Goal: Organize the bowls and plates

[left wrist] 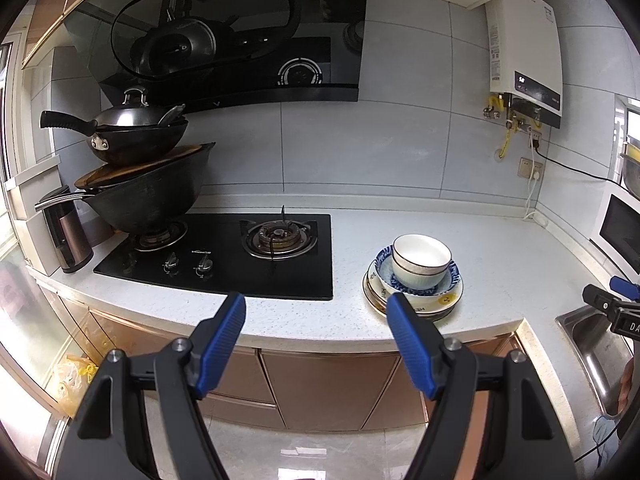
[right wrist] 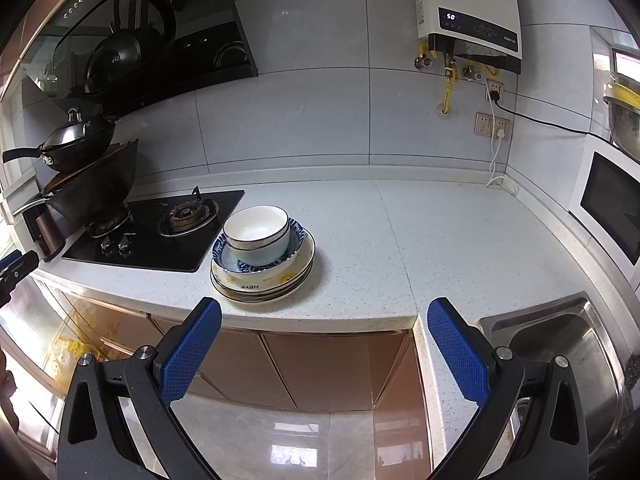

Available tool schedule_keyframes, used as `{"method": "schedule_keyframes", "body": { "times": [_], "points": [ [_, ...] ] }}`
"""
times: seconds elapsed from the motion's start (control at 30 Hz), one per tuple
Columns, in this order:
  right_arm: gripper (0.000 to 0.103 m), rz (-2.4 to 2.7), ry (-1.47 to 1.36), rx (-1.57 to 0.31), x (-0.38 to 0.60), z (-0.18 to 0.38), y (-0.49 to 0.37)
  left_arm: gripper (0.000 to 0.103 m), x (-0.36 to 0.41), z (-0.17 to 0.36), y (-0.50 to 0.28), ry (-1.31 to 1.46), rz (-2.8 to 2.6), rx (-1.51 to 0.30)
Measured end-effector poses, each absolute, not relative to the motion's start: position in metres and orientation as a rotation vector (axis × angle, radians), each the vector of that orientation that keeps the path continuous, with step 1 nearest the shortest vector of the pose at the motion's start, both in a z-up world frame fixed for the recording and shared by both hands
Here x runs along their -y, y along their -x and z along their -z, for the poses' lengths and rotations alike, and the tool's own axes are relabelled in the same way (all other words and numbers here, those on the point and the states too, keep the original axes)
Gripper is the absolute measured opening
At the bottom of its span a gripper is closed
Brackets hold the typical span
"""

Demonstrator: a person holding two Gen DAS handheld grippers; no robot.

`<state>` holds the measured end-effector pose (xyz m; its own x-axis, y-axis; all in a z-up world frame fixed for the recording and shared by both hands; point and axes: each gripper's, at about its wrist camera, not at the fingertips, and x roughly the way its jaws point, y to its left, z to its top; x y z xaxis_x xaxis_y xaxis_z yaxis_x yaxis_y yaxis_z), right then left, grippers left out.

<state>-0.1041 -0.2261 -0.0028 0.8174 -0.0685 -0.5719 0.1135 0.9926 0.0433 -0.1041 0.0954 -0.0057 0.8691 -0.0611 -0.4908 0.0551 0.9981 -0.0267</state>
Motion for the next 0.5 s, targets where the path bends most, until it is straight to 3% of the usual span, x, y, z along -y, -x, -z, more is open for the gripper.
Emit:
{"method": "schedule_keyframes", "body": {
  "times": [0.5],
  "points": [
    [0.102,0.053,-0.049,-0.621,0.233,0.007,0.088,0.072,-0.099,0.009,0.100,0.016,-0.006,-0.516]
  ]
}}
